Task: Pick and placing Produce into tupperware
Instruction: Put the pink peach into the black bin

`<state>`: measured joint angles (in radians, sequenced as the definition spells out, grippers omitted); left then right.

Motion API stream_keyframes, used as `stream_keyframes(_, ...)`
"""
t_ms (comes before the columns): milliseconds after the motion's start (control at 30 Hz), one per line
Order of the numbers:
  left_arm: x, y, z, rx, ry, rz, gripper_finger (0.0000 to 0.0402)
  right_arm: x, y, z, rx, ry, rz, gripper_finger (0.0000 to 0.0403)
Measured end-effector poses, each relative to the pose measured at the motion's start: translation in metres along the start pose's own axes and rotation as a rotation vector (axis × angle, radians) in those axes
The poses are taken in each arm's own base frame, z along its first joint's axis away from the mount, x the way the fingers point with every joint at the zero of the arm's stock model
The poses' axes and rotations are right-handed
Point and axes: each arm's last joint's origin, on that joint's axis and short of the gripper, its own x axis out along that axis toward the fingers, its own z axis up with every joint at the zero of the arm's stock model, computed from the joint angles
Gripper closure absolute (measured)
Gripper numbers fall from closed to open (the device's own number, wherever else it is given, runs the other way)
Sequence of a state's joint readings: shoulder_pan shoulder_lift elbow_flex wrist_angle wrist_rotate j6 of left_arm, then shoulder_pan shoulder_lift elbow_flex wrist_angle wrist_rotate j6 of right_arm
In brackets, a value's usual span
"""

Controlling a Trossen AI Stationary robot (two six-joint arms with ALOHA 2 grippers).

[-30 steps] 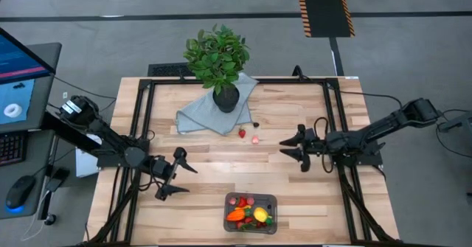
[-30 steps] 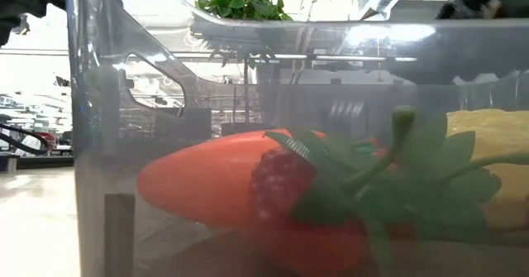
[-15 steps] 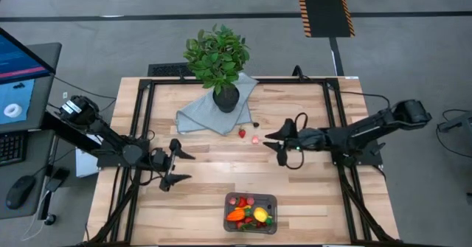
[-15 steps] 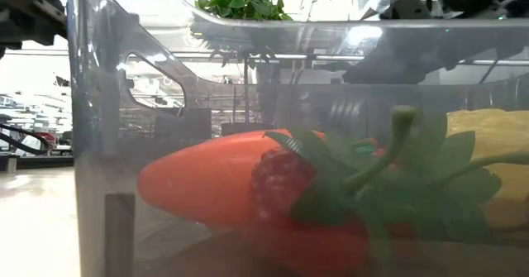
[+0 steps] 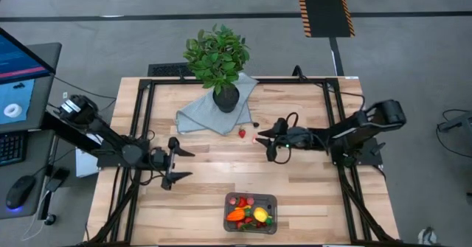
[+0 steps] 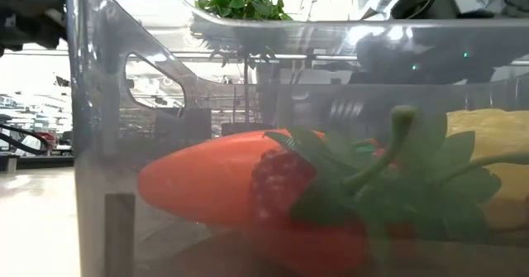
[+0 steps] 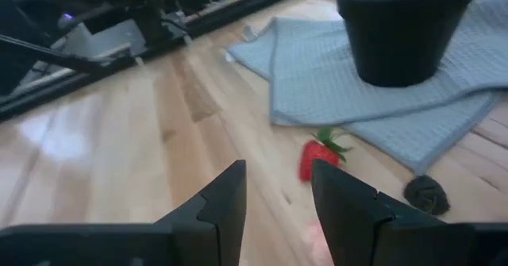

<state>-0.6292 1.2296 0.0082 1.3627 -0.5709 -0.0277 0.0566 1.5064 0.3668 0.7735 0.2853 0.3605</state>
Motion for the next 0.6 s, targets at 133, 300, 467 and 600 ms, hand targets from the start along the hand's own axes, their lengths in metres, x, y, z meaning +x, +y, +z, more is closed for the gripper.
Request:
stream_keyframes(133, -0.003, 0.002, 0.015, 0.002, -0.09, 0.01, 0.0093, 0.007, -0.005, -0.006, 0.004, 0.019, 0.01, 0.0236)
stream_keyframes(300, -0.009, 0.006, 0.018, -0.005, -0.036, 0.017, 0.0093, 0.011, -0.007, -0.012, -0.002, 0.044, 0.009, 0.0241)
stream_keyframes(467, -0.019, 0.013, 0.025, -0.05, -0.012, 0.034, 0.0093, 0.014, -0.007, -0.017, -0.007, 0.049, 0.012, 0.0243)
stream_keyframes(600, -0.027, 0.017, 0.025, -0.064, 0.035, 0.015, 0.0093, 0.017, -0.007, -0.024, -0.029, 0.075, 0.008, 0.0243)
